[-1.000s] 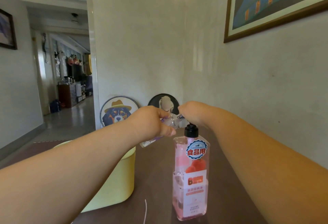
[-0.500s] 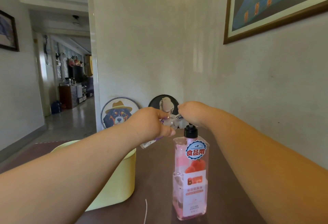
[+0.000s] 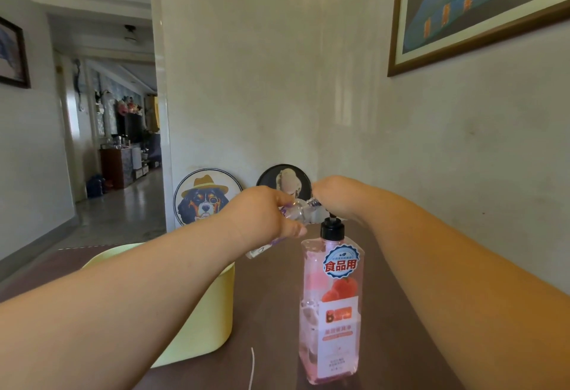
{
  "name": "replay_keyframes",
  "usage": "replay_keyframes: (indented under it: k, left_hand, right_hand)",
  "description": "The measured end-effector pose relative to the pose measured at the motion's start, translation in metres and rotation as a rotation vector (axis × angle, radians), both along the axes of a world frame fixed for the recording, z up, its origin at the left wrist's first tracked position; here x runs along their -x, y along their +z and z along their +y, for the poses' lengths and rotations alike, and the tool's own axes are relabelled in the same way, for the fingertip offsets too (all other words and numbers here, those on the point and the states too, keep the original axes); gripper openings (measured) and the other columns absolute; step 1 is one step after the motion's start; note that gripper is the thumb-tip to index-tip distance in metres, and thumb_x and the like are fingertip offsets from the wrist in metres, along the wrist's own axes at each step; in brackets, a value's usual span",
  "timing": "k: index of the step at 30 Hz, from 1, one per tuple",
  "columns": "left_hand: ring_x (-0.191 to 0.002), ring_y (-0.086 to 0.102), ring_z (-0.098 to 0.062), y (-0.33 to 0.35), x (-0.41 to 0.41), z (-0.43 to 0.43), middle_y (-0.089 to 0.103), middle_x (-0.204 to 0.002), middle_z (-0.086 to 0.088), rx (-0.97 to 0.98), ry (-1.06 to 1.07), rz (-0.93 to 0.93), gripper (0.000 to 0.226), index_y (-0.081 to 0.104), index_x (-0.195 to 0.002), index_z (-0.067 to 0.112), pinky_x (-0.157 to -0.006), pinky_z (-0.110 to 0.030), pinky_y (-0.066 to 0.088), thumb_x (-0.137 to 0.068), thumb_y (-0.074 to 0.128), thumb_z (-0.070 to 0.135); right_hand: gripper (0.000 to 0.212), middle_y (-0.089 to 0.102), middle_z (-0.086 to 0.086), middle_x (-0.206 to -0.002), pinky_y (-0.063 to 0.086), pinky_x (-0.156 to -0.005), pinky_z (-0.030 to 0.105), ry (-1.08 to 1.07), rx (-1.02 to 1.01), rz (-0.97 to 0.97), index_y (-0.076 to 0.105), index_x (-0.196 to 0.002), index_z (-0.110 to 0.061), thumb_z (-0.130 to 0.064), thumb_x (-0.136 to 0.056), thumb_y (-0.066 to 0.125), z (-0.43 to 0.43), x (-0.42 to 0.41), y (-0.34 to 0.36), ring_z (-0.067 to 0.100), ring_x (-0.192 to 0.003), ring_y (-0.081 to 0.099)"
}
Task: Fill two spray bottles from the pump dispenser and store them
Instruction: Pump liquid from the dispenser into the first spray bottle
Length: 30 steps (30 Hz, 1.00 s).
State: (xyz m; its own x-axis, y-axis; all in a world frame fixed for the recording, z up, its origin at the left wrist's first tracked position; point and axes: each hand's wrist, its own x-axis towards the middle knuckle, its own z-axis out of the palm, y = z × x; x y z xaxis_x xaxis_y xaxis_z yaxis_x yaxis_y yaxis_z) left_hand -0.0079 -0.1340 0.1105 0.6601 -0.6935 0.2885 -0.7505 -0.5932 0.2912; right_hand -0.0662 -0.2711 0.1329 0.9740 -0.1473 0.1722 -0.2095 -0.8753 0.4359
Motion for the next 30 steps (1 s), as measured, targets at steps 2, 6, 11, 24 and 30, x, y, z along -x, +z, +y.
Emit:
replay_keyframes:
  k: [2, 6, 11, 24, 30]
  left_hand:
    - [-0.114, 0.060, -0.018, -0.007, -0.001, 0.000, 0.064, -0.126, 0.000, -0.011, -0.012, 0.036, 0.062, 0.051, -0.137, 0.030, -0.092, -0.023, 0.044, -0.079, 0.068, 0.045]
    - [-0.115, 0.060, -0.017, -0.008, -0.002, 0.001, 0.064, -0.125, 0.001, -0.011, -0.017, 0.063, 0.063, 0.049, -0.138, 0.030, -0.097, -0.026, 0.045, -0.080, 0.067, 0.045]
    - [-0.116, 0.059, -0.019, 0.004, 0.001, 0.001, 0.062, -0.129, 0.001, -0.002, 0.008, -0.008, 0.062, 0.050, -0.137, 0.032, -0.090, -0.024, 0.043, -0.079, 0.067, 0.046]
    - [-0.114, 0.059, -0.017, 0.001, -0.001, 0.001, 0.063, -0.126, 0.003, -0.031, 0.007, -0.017, 0.062, 0.049, -0.137, 0.032, -0.082, -0.020, 0.039, -0.080, 0.066, 0.048]
    - [-0.113, 0.060, -0.018, -0.002, -0.003, 0.001, 0.065, -0.124, 0.000, -0.023, -0.007, -0.012, 0.063, 0.051, -0.136, 0.031, -0.085, -0.021, 0.042, -0.078, 0.068, 0.047]
  right_hand:
    - [0.032, 0.061, 0.016, -0.122, 0.047, -0.089, 0.032, -0.091, -0.153, -0.021, 0.053, -0.125, 0.001, -0.012, -0.098, 0.041, 0.005, -0.001, -0.008, 0.024, -0.090, 0.053]
    - [0.033, 0.062, 0.017, -0.122, 0.048, -0.092, 0.031, -0.143, -0.222, -0.040, 0.052, -0.127, 0.001, -0.008, -0.096, 0.046, 0.009, -0.002, -0.008, 0.026, -0.098, 0.058]
    - [0.031, 0.058, 0.016, -0.128, 0.043, -0.086, 0.030, -0.107, -0.341, -0.183, 0.053, -0.125, 0.003, -0.001, -0.098, 0.037, 0.010, 0.006, 0.003, 0.025, -0.106, 0.057]
    - [0.031, 0.060, 0.015, -0.123, 0.039, -0.074, 0.027, -0.153, -0.311, -0.098, 0.055, -0.124, -0.001, -0.009, -0.099, 0.037, 0.007, 0.001, 0.003, 0.021, -0.089, 0.046]
    - [0.030, 0.048, 0.008, -0.085, 0.036, -0.070, 0.024, -0.116, -0.208, -0.036, 0.054, -0.123, 0.001, -0.008, -0.098, 0.040, 0.006, -0.002, -0.004, 0.020, -0.085, 0.043]
